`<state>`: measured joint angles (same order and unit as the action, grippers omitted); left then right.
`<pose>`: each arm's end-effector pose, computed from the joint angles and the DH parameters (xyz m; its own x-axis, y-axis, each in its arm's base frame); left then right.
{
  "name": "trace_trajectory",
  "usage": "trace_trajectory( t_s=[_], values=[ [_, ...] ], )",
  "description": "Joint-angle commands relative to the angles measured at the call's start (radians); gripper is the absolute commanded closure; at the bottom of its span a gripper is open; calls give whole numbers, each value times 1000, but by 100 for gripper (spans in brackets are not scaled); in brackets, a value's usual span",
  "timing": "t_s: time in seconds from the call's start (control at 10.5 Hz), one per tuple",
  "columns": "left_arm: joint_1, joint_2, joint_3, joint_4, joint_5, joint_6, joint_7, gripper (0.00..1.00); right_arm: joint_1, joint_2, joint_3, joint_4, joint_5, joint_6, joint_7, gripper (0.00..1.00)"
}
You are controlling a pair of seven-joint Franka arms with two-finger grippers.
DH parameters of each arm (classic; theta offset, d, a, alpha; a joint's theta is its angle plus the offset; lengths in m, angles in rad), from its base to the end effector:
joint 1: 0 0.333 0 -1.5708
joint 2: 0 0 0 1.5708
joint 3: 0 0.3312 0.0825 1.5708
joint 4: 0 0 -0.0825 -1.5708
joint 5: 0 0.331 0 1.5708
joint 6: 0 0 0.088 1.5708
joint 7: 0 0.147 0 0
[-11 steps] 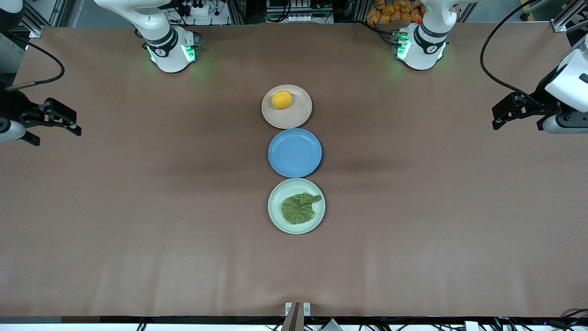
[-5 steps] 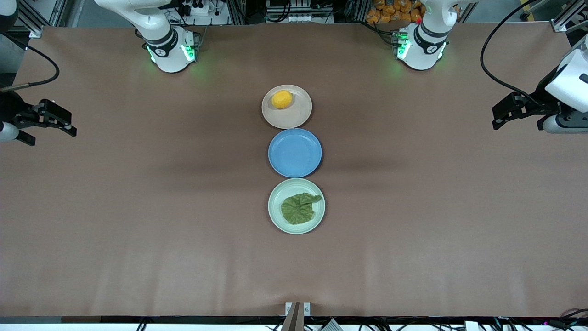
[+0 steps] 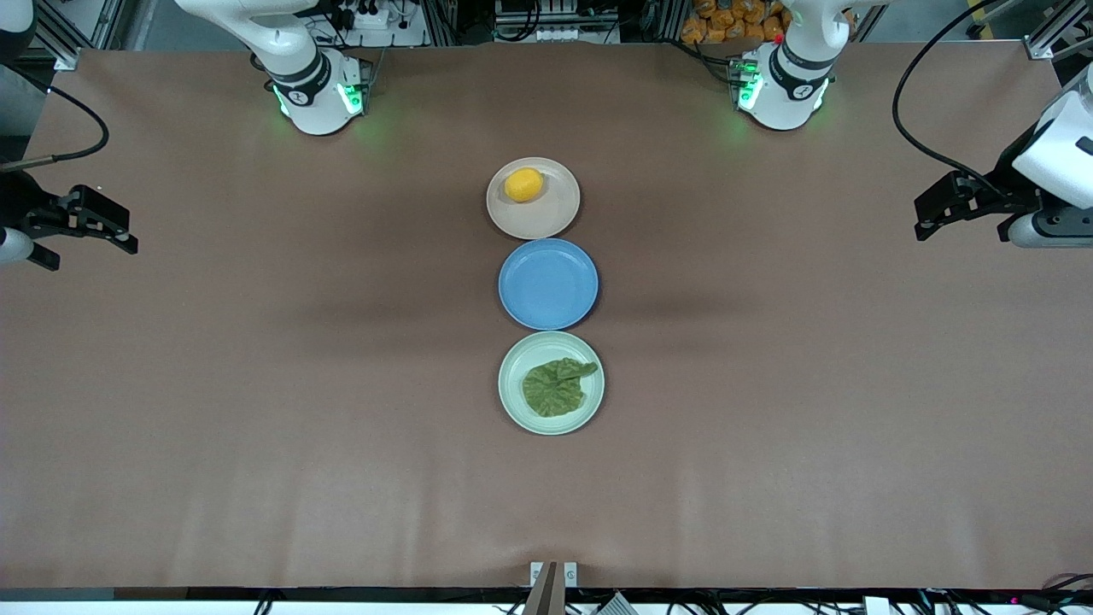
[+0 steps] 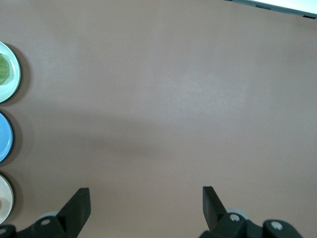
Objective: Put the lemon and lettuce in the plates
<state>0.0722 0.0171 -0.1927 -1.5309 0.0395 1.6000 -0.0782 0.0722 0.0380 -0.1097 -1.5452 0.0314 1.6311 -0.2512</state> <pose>0.5097 -0.0550 0.6108 0.9976 -0.0431 0.0549 -0.0414 -0.9986 -0.0320 0.5217 -0.0140 0.5968 0.9761 0.2105 0.0533 0.2115 -0.9773 -0.0144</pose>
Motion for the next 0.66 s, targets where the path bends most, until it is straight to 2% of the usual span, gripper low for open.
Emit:
trace_trajectory(
  t_s=[0.0,0.57],
  values=[
    [1,-6,-1,8,-13,-43,1,0,-9,10,5,20,-13,-16,-8,0],
    [3,-5,1,21,-36,-86,1,0,-8,7,5,20,-13,-16,-8,0]
  ],
)
